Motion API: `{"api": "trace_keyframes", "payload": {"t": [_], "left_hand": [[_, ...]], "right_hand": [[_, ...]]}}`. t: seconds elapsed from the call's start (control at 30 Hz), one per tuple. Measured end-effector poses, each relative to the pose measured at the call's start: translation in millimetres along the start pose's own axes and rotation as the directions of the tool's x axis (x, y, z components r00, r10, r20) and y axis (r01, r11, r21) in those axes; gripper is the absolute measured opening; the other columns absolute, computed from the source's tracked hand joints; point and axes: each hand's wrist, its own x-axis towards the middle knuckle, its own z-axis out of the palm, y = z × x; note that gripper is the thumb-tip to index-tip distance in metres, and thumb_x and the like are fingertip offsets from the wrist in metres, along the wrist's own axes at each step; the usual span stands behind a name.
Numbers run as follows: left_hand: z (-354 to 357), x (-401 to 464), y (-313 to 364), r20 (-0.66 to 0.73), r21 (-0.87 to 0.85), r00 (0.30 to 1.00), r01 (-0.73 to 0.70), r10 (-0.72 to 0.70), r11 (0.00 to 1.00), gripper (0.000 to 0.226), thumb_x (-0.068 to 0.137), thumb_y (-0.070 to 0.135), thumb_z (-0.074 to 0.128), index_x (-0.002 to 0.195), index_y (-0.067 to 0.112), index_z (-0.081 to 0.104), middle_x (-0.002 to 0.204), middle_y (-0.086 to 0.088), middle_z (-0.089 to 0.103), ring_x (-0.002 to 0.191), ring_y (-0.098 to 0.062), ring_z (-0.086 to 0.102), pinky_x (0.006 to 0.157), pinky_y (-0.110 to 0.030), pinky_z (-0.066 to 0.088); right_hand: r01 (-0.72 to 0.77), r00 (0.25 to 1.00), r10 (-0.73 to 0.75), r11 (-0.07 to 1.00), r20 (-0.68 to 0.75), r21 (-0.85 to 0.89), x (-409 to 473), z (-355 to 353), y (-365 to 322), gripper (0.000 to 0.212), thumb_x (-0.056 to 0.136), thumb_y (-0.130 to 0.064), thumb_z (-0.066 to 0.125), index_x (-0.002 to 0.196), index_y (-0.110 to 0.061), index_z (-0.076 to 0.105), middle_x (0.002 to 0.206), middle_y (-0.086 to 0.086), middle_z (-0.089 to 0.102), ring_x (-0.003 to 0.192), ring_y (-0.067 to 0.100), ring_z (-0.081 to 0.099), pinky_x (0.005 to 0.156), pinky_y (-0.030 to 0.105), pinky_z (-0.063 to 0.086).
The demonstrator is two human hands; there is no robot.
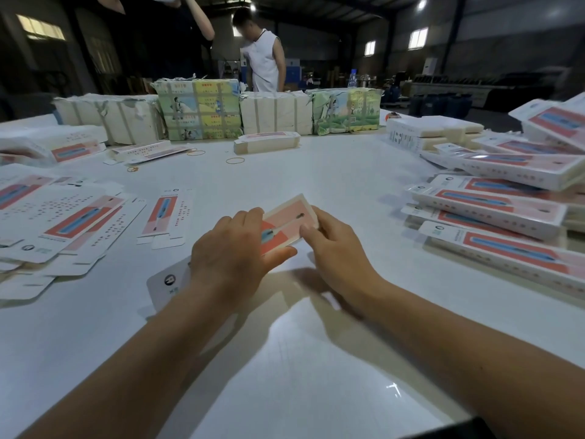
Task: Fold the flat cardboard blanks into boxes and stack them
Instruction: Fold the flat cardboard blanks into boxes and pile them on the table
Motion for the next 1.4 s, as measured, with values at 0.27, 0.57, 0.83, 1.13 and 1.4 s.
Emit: {"api": "trace_keyframes", "payload": {"t": [0.27,0.57,0.83,1.13,1.4], "left_hand": [[-5.1,5.9,-25.1,0.078,-0.014,0.994,-0.069,0.07,0.998,0.065,0.068,0.073,0.043,0.113,0.027,0.049,0.102,0.008,0.059,0.073,-0.009,0.047,0.05,-0.016,0.029],[-12.5,7.5,-34.1,0.21,-0.148,0.953,-0.192,0.22,0.97,0.059,0.07,0.064,0.066,0.115,0.029,0.056,0.106,0.005,0.064,0.087,-0.01,0.057,0.072,-0.02,0.039],[14.2,19.7,-65.2,-0.037,-0.119,0.995,-0.095,0.091,0.988,0.057,0.084,0.069,0.037,0.114,0.026,0.06,0.118,-0.013,0.061,0.111,-0.032,0.052,0.096,-0.051,0.041],[46.2,14.2,-63.2,0.092,-0.276,0.995,-0.013,0.04,0.961,0.03,0.079,0.065,0.043,0.097,0.045,0.057,0.104,0.005,0.059,0.103,-0.027,0.055,0.092,-0.054,0.044],[20.2,8.3,-23.4,0.137,-0.305,0.99,0.05,-0.008,0.951,0.033,0.072,0.04,0.054,0.092,0.019,0.07,0.102,-0.001,0.066,0.103,-0.026,0.055,0.088,-0.04,0.04]], "right_hand": [[0.17,0.979,-0.131,0.949,0.159,-0.264,1.2,-6.8,1.4,0.057,0.093,-0.026,0.057,0.143,-0.026,0.031,0.149,-0.004,0.037,0.127,0.007,0.039,0.108,0.021,0.028],[0.6,0.799,-0.334,0.392,0.5,-0.698,9.1,-11.6,9.4,0.066,0.092,-0.035,0.054,0.15,-0.028,0.024,0.138,0.008,0.043,0.118,0.03,0.039,0.097,0.041,0.035],[0.219,0.89,-0.453,0.302,0.062,-0.928,63.0,-110.5,-13.7,0.04,0.093,-0.037,0.048,0.133,-0.031,0.049,0.112,0.011,0.054,0.098,0.029,0.049,0.08,0.041,0.039],[-0.267,0.951,-0.152,0.03,-0.268,-0.963,43.4,-283.5,61.9,0.039,0.093,-0.04,0.047,0.13,-0.031,0.055,0.138,0.011,0.043,0.127,0.034,0.034,0.108,0.056,0.022],[-0.272,0.952,-0.135,0.053,-0.276,-0.961,44.4,-265.0,27.6,0.046,0.091,-0.044,0.05,0.134,-0.026,0.051,0.142,0.013,0.042,0.13,0.035,0.035,0.107,0.056,0.024]]}}
